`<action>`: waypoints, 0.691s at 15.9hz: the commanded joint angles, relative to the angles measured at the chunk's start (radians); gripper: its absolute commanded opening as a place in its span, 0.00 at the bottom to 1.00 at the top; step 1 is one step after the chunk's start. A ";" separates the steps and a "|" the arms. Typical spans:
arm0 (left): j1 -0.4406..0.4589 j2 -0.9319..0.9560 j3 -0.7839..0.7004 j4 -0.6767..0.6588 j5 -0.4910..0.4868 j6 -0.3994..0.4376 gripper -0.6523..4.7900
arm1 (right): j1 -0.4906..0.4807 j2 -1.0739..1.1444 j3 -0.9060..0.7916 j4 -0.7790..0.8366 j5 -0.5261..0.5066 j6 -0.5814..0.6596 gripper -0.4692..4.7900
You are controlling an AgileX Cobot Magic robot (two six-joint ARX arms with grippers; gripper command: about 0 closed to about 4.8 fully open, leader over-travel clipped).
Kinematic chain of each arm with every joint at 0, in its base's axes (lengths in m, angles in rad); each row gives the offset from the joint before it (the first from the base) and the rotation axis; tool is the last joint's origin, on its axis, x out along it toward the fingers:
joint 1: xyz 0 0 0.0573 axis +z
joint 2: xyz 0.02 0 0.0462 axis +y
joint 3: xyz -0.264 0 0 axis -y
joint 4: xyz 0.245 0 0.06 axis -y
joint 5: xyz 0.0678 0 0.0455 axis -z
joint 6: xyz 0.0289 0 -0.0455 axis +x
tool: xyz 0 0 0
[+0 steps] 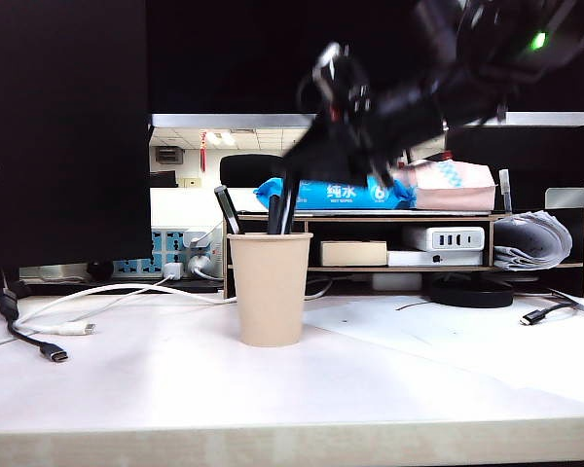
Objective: Pick up the marker from the paper cup and put it on the table.
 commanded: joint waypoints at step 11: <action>0.000 0.000 0.001 0.013 -0.002 0.001 0.11 | -0.390 -0.110 -0.016 -0.274 -0.167 0.198 0.16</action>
